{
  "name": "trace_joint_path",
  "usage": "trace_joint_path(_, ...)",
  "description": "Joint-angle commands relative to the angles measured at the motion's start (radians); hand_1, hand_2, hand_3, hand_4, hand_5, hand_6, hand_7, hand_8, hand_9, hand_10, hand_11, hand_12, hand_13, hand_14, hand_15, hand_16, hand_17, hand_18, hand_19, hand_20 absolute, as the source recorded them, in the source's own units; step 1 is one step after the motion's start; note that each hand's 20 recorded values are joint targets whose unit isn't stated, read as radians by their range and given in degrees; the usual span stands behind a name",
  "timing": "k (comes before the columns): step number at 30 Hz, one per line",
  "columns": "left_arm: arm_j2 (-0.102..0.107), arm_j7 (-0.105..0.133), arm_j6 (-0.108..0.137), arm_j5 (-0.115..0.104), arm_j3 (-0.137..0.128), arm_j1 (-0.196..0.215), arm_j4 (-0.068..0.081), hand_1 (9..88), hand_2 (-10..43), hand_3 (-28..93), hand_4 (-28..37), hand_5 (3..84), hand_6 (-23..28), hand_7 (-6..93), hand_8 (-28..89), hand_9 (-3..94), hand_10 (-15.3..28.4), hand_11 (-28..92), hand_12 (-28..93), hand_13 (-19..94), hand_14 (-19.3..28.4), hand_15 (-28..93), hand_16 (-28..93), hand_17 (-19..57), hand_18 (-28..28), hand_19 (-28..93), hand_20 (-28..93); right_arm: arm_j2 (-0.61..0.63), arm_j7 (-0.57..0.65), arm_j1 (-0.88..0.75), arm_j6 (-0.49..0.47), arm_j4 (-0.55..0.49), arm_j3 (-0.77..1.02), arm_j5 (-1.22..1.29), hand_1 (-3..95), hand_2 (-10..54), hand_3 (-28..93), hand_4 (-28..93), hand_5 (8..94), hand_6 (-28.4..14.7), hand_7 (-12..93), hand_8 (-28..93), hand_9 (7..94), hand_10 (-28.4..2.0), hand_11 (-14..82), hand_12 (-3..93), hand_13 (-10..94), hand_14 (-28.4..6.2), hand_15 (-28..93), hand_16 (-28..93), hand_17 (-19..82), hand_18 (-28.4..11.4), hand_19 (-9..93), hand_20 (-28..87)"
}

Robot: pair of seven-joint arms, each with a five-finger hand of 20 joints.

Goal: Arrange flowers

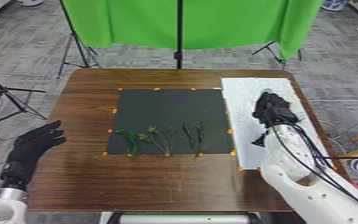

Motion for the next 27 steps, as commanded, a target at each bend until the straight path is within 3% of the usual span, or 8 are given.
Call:
trace_joint_path(1, 0.016, 0.027, 0.064, -0.039, -0.042, 0.043, 0.003, 35.0, 9.6, 63, -19.8, 44.3, 7.3, 9.3, -6, 43.3, 14.7, 22, 13, 38, 19.2, 27, -1, 10.5, 13.8, 17, 21, -0.084, -0.228, 0.326, 0.103, -0.067, -0.147, 0.288, 65.1, -9.5, 53, -11, 81.5, -3.8, 21, 15, 93.7, -9.1, 15.7, 44.7, 94, 0.0, 59, 30, 71, -8.9, 93, 50)
trace_joint_path(3, 0.018, 0.039, 0.082, -0.058, -0.036, 0.040, 0.011, 34.8, 13.7, 64, -21.4, 44.9, 7.2, 9.8, -6, 43.8, 14.7, 22, 13, 39, 19.1, 28, -1, 10.7, 13.8, 17, 21, -0.139, -0.305, 0.416, 0.081, -0.039, -0.211, 0.415, 64.7, -9.5, 54, -11, 81.4, -3.7, 21, 15, 93.7, -9.0, 15.6, 44.9, 94, 0.0, 59, 30, 71, -9.0, 93, 50)
trace_joint_path(8, 0.027, 0.061, 0.115, -0.071, 0.014, -0.002, 0.038, 32.8, 24.4, 64, -27.2, 46.2, 6.8, 10.7, -6, 45.0, 14.6, 23, 12, 39, 18.9, 28, -2, 11.1, 13.7, 17, 22, -0.279, -0.399, 0.556, 0.034, 0.043, -0.362, 0.445, 64.3, -9.5, 54, -11, 81.2, -3.5, 22, 15, 93.6, -8.7, 15.5, 45.1, 94, 0.2, 59, 30, 71, -9.1, 93, 51)
trace_joint_path(13, 0.039, 0.100, 0.153, -0.087, 0.061, -0.029, 0.055, 33.2, 28.6, 61, -28.2, 46.3, 6.9, 11.1, -6, 45.8, 14.6, 23, 12, 40, 19.0, 28, -2, 11.6, 13.8, 17, 21, -0.393, -0.461, 0.614, -0.010, 0.138, -0.466, 0.449, 63.7, -9.5, 55, -12, 80.9, -3.2, 23, 14, 93.6, -8.5, 15.2, 45.3, 94, 0.4, 59, 30, 70, -9.2, 93, 52)
trace_joint_path(19, 0.054, 0.106, 0.163, -0.094, 0.084, -0.058, 0.063, 33.6, 29.8, 60, -28.2, 44.8, 7.1, 11.0, -6, 45.3, 14.6, 23, 12, 40, 19.1, 28, -2, 11.8, 13.9, 17, 22, -0.465, -0.494, 0.619, -0.072, 0.211, -0.554, 0.441, 63.2, -9.5, 56, -13, 80.7, -3.1, 23, 14, 93.5, -8.4, 15.5, 44.8, 94, 0.4, 59, 31, 70, -9.4, 93, 53)
trace_joint_path(27, 0.058, 0.114, 0.153, -0.097, 0.101, -0.079, 0.072, 32.9, 30.0, 60, -28.3, 44.5, 7.1, 11.1, -6, 44.9, 14.4, 23, 12, 40, 18.9, 28, -2, 11.9, 13.8, 17, 22, -0.516, -0.495, 0.600, -0.136, 0.277, -0.620, 0.449, 63.1, -9.5, 56, -14, 80.0, -2.4, 24, 13, 93.0, -8.5, 14.8, 44.4, 94, 0.5, 59, 31, 70, -9.6, 93, 53)
